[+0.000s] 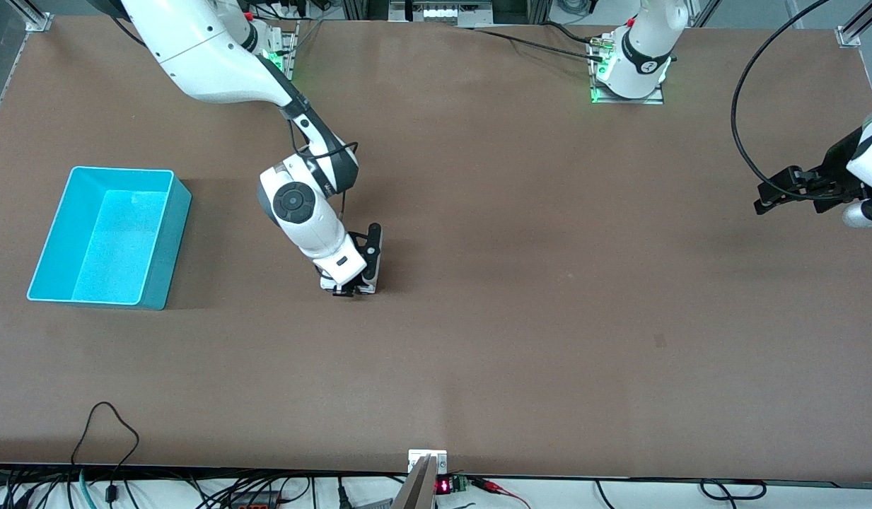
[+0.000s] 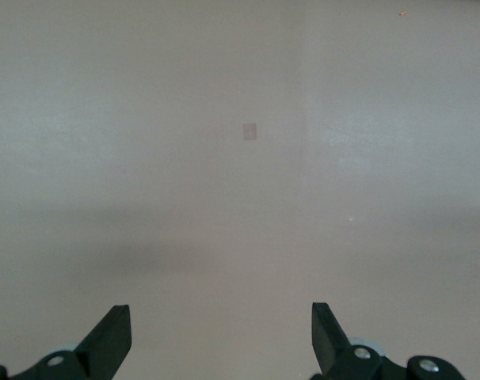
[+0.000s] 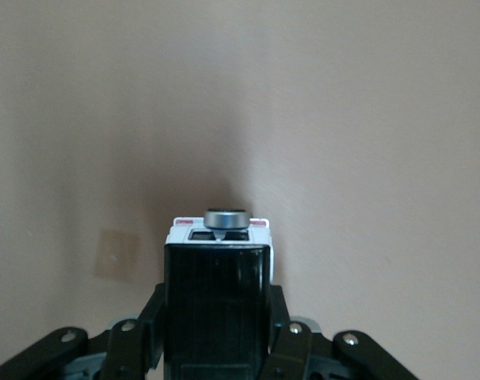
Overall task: Wind and store white jeep toy
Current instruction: 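Carry the jeep with the right gripper over the turquoise box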
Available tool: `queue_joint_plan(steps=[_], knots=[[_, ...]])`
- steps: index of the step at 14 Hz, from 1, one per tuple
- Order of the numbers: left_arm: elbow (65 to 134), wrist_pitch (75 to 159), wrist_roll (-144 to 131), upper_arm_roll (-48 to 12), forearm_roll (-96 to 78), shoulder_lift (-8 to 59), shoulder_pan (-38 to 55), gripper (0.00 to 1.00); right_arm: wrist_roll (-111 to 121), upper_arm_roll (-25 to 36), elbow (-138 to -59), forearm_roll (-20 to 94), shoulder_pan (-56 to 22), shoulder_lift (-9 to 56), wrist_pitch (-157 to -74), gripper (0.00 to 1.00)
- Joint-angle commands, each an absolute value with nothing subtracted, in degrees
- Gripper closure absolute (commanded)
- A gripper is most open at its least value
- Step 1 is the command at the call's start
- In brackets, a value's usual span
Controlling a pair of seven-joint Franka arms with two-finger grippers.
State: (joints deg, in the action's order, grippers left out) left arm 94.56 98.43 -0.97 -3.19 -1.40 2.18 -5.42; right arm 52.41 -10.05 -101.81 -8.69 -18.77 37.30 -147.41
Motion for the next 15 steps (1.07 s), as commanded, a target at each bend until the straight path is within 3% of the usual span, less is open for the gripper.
queue_joint_plan(steps=[1, 7, 15], knots=[[95.19, 97.82, -0.79, -3.16, -1.76, 1.23, -5.45, 0.00, 47.49, -9.84, -103.97, -8.88, -16.36, 30.26, -141.36, 1.00], [93.69, 97.91, -0.79, -3.07, -2.20, 1.50, -5.45, 0.00, 37.55, -3.10, -111.09, -8.70, -10.55, 16.63, -130.28, 1.00], [94.48, 93.96, -1.50, -4.39, -1.76, 0.18, -5.54, 0.00, 32.52, 15.71, -115.22, -7.83, -10.02, 11.87, -127.62, 1.00]])
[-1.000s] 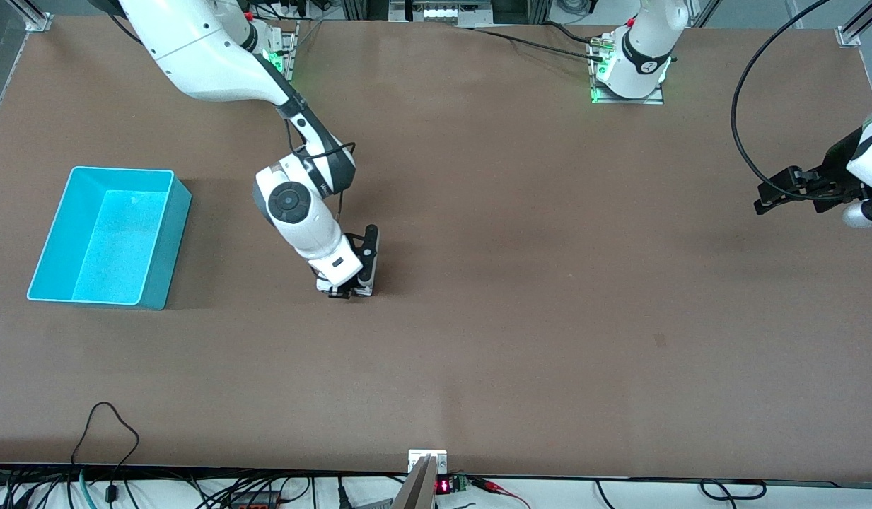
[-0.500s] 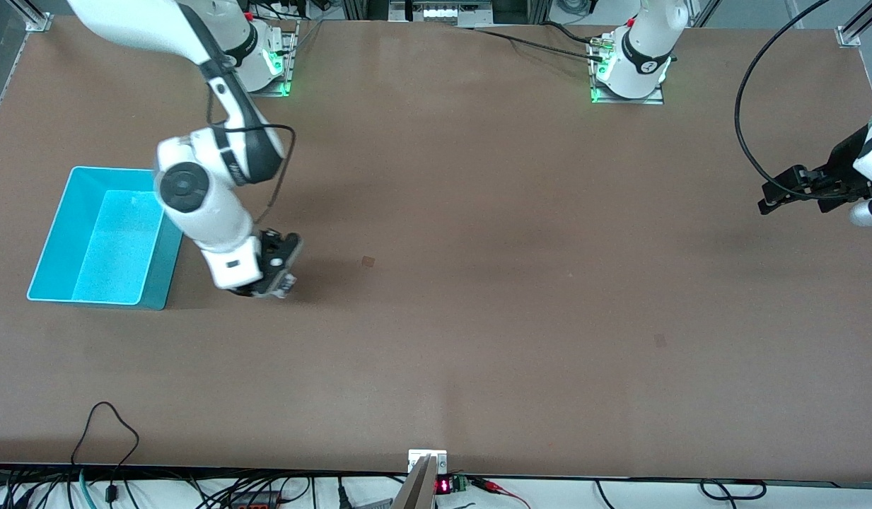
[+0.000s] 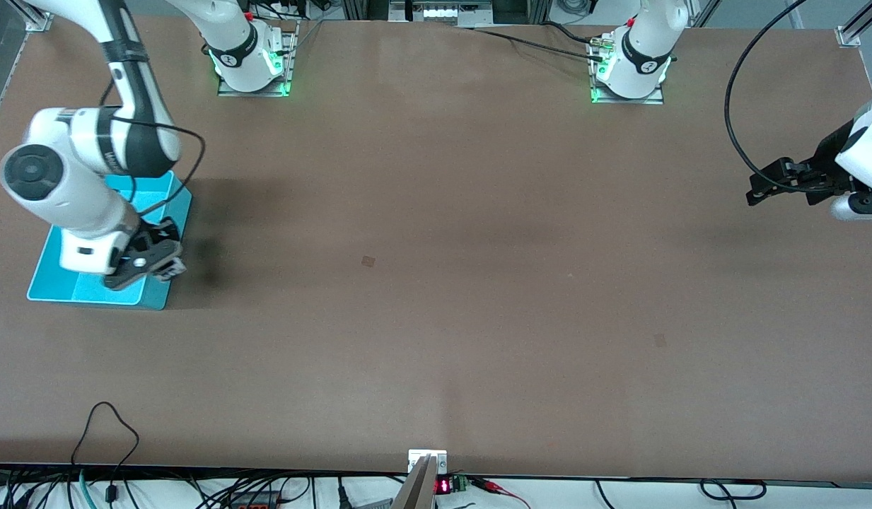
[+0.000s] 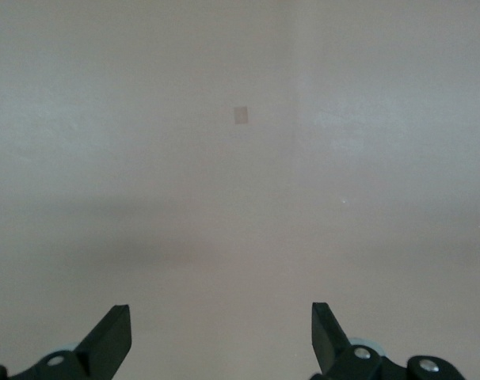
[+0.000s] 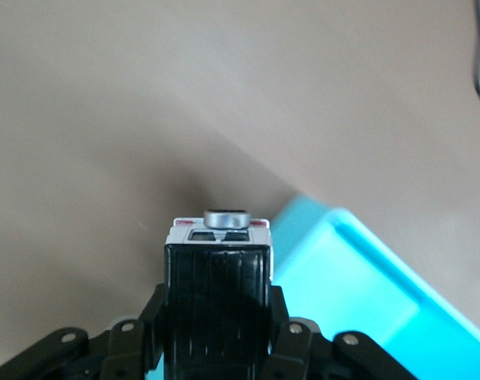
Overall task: Wind and store white jeep toy
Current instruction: 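Carry the jeep with the right gripper over the turquoise box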
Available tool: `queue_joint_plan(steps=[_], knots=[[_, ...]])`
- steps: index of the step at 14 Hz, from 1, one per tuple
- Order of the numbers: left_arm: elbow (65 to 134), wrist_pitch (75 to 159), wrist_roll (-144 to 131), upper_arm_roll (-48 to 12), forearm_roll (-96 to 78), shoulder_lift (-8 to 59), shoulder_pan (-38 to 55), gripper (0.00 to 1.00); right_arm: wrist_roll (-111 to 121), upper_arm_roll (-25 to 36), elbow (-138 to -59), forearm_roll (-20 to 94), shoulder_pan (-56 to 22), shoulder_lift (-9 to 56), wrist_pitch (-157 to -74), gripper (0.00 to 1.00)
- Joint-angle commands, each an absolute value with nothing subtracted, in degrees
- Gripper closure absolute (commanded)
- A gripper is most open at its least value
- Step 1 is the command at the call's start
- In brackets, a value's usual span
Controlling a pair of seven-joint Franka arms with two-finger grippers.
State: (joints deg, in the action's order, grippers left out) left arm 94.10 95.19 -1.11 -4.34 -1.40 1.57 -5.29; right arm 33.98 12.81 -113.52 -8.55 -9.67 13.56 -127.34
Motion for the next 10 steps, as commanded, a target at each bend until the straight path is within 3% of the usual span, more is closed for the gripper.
queue_joint_plan(steps=[1, 5, 10], knots=[[94.48, 93.96, -1.49, -4.48, -1.76, 0.18, -5.54, 0.00, 31.74, 17.91, -115.31, -7.04, -9.93, 11.87, -127.62, 1.00], [94.57, 93.78, -1.58, -4.39, -2.02, 0.00, -5.54, 0.00, 29.20, 23.63, -118.28, -2.81, -9.76, 12.74, -129.71, 1.00], [94.75, 92.99, -1.58, -4.57, -1.85, -0.88, -5.45, 0.00, 28.74, 26.54, -129.45, -2.90, -9.76, 13.88, -146.67, 1.00]])
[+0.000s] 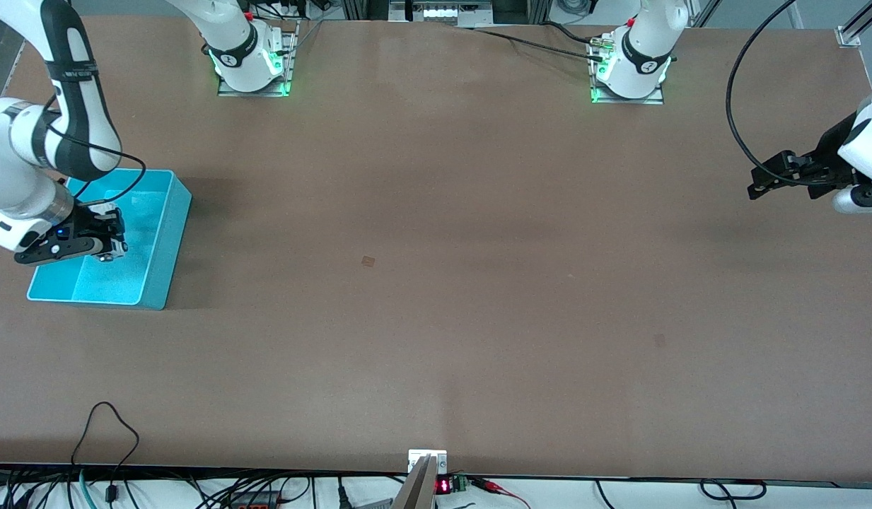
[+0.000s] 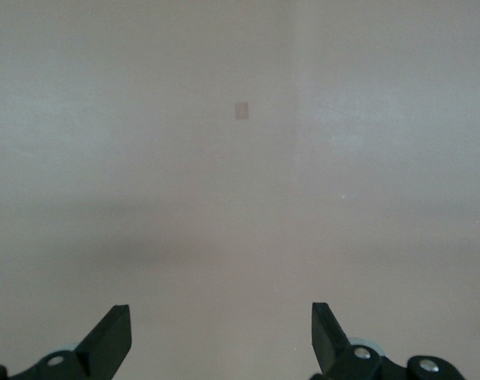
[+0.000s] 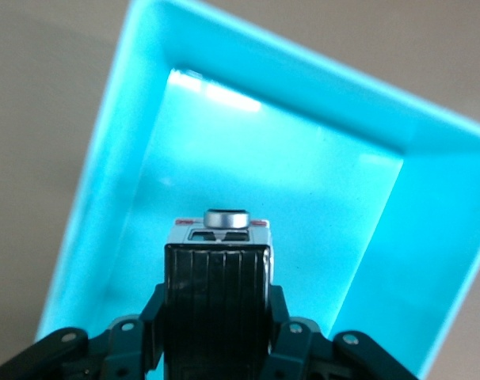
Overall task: Wind and store white jeep toy
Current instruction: 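Lower the jeep into the box and open the right gripper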
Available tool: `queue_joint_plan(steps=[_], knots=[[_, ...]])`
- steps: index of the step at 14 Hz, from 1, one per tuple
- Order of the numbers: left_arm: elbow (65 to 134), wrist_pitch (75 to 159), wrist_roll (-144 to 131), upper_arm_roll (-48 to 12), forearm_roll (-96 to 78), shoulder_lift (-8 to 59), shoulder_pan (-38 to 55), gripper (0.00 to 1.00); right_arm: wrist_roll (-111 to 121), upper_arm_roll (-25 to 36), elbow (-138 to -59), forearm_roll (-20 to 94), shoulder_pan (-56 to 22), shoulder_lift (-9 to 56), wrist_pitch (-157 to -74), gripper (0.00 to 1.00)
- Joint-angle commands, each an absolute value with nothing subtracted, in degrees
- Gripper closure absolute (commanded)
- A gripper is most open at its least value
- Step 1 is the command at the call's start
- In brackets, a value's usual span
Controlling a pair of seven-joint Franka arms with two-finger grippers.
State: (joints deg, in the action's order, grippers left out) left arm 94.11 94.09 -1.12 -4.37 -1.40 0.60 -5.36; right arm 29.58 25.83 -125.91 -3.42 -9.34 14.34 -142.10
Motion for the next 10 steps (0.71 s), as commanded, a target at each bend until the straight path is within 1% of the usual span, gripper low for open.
queue_joint_plan(steps=[1, 2, 5, 10], knots=[[95.27, 93.08, -1.50, -4.57, -1.76, -1.40, -5.45, 0.00, 28.48, 26.63, -129.46, -2.90, -9.41, 14.67, -147.04, 1.00], [96.40, 93.60, -1.49, -4.57, -1.76, -1.84, -5.45, 0.00, 27.35, 26.72, -129.55, -2.81, -8.88, 15.55, -147.30, 1.00], [97.03, 94.22, -1.49, -4.57, -1.76, -2.20, -5.54, 0.00, 26.28, 26.63, -129.55, -2.64, -6.95, 18.18, -148.45, 1.00], [98.17, 94.48, -0.70, -4.57, -1.85, -3.16, -5.45, 0.00, 24.26, 26.63, -129.55, 1.04, -6.24, 21.44, -148.36, 1.00]])
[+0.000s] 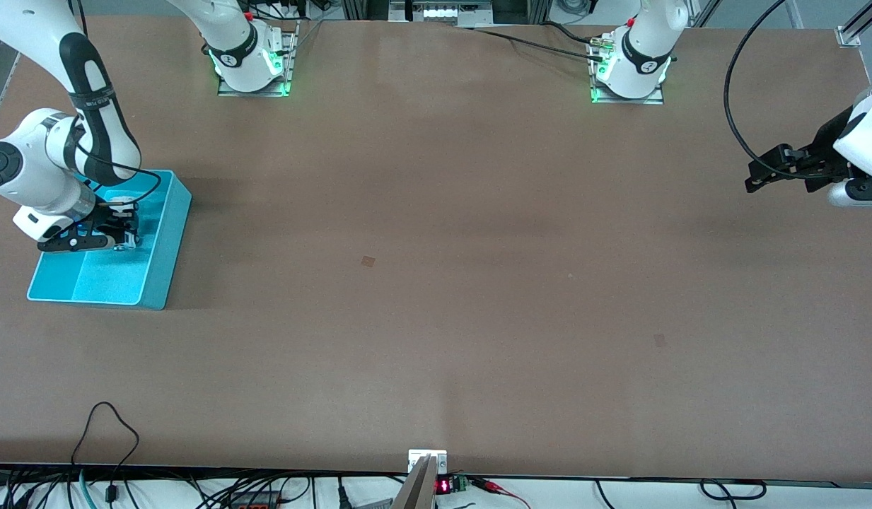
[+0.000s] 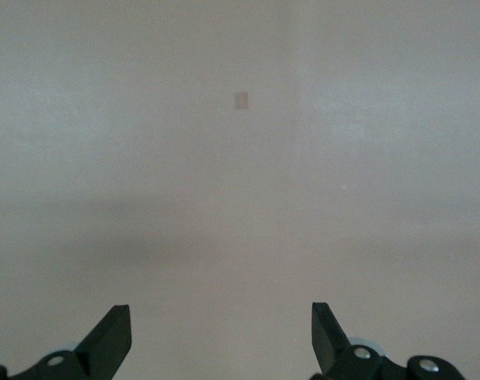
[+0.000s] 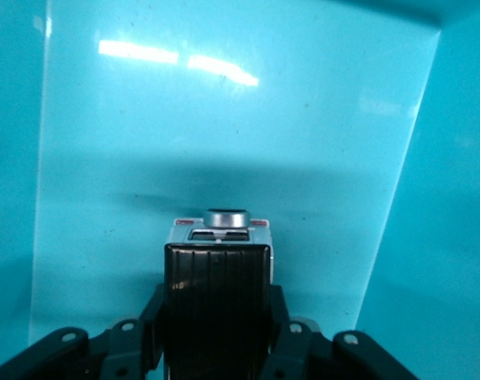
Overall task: Wind and store white jeep toy
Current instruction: 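Lower the jeep into the box and open the right gripper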
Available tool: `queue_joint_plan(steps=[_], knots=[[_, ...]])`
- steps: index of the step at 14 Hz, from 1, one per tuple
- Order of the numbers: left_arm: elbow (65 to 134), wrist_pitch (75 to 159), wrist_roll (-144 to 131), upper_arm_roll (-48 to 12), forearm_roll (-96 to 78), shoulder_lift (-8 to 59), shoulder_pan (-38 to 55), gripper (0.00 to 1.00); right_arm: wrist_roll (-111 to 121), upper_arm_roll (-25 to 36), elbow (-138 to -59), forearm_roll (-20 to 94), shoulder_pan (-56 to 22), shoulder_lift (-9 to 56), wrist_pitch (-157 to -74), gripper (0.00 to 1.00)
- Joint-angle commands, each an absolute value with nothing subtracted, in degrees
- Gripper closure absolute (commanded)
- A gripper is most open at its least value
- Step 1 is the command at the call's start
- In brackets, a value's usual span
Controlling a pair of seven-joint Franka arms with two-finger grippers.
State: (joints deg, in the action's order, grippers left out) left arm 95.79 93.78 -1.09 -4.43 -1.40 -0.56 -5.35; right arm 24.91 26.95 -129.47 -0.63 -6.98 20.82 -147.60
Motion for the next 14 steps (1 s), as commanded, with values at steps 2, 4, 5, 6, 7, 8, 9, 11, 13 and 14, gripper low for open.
queue_joint_plan(steps=[2, 4, 5, 6, 7, 8, 9, 11, 13, 14], knots=[[100.01, 95.18, -0.70, -4.57, -1.85, -4.47, -5.45, 0.00, 24.26, 26.63, -129.55, 1.58, -5.98, 22.32, -148.36, 0.97], [101.95, 96.32, -0.70, -4.57, -1.85, -5.97, -5.45, 0.00, 24.26, 26.63, -129.55, 1.49, -5.80, 22.32, -148.36, 0.96], [101.69, 95.46, -0.62, -4.57, -1.85, -6.06, -5.45, 0.00, 24.26, 26.63, -129.55, 1.49, -5.80, 22.41, -148.36, 0.91], [101.60, 94.41, -0.70, -4.57, -1.85, -6.06, -5.45, 0.00, 24.26, 26.63, -129.46, 1.49, -5.80, 22.67, -148.36, 0.69], [101.17, 93.52, -0.70, -4.57, -1.85, -5.98, -5.45, 0.00, 24.34, 26.63, -129.46, 1.49, -5.80, 22.76, -148.36, 0.55], [100.90, 93.52, -0.62, -4.57, -1.85, -5.98, -5.36, 0.00, 24.35, 26.63, -129.46, 1.49, -5.80, 22.76, -148.36, 0.42], [100.90, 93.60, -0.62, -4.66, -1.85, -5.98, -5.19, 0.00, 24.35, 26.63, -129.46, 1.49, -5.80, 22.76, -148.27, 0.33], [100.72, 93.78, -0.70, -4.57, -1.76, -5.71, -5.01, 0.00, 24.35, 26.63, -129.38, 1.49, -5.80, 22.68, -148.10, 0.16], [100.64, 93.87, -0.79, -4.40, -1.84, -5.71, -5.45, 0.00, 24.61, 26.63, -129.11, 1.49, -5.97, 22.06, -147.75, 0.00], [100.63, 94.04, -0.79, -4.48, -1.85, -5.71, -5.45, 0.00, 24.78, 26.54, -129.02, 1.49, -6.06, 21.28, -147.66, 0.00]])
